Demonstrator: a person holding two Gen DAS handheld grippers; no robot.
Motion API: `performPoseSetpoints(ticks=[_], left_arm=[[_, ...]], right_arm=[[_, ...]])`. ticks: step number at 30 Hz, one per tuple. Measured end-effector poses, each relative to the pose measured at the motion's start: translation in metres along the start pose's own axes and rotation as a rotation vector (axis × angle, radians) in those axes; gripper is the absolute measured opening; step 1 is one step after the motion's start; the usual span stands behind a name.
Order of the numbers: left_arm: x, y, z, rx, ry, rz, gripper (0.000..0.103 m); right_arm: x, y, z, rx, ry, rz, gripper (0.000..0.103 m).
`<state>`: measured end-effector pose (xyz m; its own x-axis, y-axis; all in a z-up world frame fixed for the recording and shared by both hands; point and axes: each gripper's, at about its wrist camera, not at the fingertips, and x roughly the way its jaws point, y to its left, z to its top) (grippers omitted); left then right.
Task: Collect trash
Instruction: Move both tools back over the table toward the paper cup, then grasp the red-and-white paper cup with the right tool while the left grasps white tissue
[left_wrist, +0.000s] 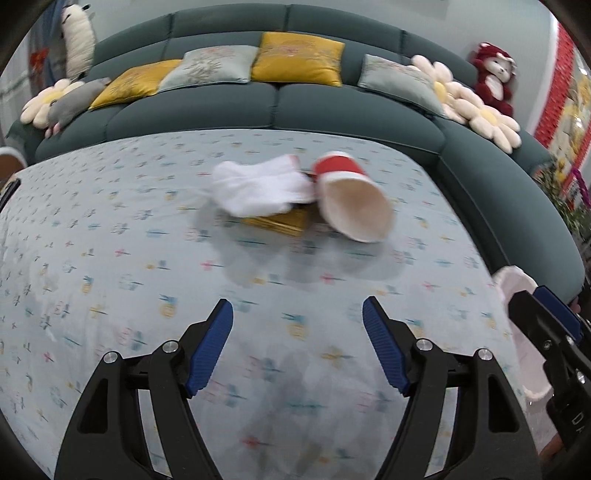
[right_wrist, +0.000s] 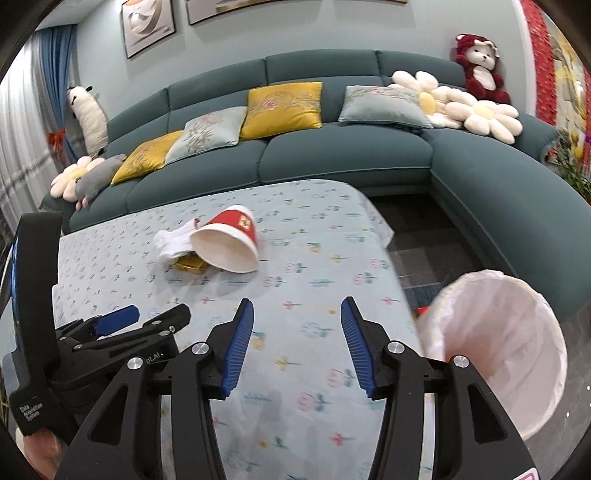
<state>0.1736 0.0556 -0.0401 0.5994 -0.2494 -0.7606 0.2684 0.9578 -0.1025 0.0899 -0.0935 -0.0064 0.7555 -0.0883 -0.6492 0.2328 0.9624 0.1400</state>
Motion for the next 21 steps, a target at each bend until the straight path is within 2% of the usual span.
performPoseSetpoints(ticks=[8,14,17,21], left_arm=[[0.018,0.045,0.022,-0.068,-0.004,0.04,0.071],[0.033,0.056,0.043,-0.066,-0.017,0.057,0.071],[0.04,0.059,0.05,-0.071,-0.016,0.031,0.071],[0.046,0.058,0.058,-0.08,-0.007,-0.041,0.071]], right_arm=[[0.042,0.029,0.019,-0.019,0.026,0.046,0.048],[0.076,0.044,0.033,-0.041,0.039,0.052,0.048],[0.096,0.048,0.039,-0.046,0.058,0.057,0.048],[0.114,0.051,0.043,-0.059,0.073,0.047,0.048]])
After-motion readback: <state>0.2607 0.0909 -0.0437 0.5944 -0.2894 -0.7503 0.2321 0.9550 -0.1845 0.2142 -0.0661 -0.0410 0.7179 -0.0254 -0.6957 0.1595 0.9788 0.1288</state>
